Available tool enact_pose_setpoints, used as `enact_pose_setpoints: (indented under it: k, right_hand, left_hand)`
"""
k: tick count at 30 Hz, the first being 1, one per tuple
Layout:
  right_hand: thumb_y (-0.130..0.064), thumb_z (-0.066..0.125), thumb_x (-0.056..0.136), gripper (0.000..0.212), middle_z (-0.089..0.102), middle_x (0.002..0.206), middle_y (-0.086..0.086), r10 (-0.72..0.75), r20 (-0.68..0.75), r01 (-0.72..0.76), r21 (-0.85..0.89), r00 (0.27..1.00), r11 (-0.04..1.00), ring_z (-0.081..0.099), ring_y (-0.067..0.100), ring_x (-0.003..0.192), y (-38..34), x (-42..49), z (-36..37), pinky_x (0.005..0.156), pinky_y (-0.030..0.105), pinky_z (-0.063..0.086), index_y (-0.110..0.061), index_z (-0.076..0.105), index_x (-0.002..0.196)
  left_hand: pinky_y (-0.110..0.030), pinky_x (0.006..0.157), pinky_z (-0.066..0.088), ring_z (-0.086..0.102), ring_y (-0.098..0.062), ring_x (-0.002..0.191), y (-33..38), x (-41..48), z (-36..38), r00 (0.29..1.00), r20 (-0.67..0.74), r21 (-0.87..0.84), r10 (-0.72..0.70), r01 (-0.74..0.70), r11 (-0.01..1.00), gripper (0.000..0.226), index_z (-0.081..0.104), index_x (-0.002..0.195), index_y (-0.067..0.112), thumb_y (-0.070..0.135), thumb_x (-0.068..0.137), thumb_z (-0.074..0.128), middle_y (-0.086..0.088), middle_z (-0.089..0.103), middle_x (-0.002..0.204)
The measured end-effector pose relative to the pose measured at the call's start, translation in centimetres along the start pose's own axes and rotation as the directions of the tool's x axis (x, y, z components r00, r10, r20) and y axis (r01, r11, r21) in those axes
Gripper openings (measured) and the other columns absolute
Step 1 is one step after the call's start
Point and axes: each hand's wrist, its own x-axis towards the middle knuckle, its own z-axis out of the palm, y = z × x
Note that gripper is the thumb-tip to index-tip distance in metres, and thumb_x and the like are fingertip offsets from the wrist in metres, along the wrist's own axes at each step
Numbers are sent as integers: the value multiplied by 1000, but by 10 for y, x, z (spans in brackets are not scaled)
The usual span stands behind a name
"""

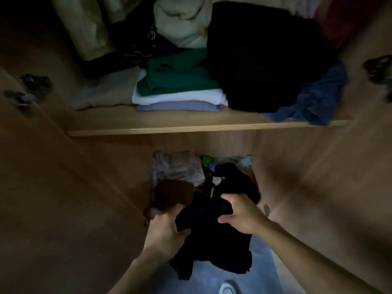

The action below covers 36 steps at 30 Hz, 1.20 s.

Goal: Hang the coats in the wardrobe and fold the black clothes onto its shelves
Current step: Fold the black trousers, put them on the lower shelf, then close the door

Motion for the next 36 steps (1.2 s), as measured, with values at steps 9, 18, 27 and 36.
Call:
enact_pose_setpoints:
  k: [9,18,27,36]
  right_hand:
    - [-31,78,81,62,57,131,-2,-33,34,31,40,999,999,57,18,118,72,282,85,97,35,50,-27,48,135]
    - [-25,83,76,58,57,123,-5,-74,25,72,74,997,995,53,13,116,164,492,205,94,23,42,-24,57,127]
    - [-68,41,84,83,24,158,10,-312,-285,179,-409,906,895,28,33,140,244,575,319,112,39,27,-23,25,152]
    - [-87,4,65,102,-16,162,-1,-150,-42,117,-444,988,888,-14,20,149,295,588,374,119,47,0,-35,-14,151]
  left_hand:
    - [-25,87,51,63,-11,104,-179,208,112,992,-32,-66,-121,118,991,46,58,117,32,30,77,80,10,69,106]
    - [-36,99,50,62,-15,113,-369,362,251,990,-10,-311,-141,131,941,63,60,121,36,20,66,87,10,66,119]
    - [-49,114,27,19,-31,145,-428,417,371,966,-257,364,36,62,929,75,19,153,31,52,90,54,-3,13,163]
    - [-49,120,16,-8,-18,150,-466,429,419,994,-70,324,-90,108,940,83,-16,151,39,58,94,42,12,-28,158]
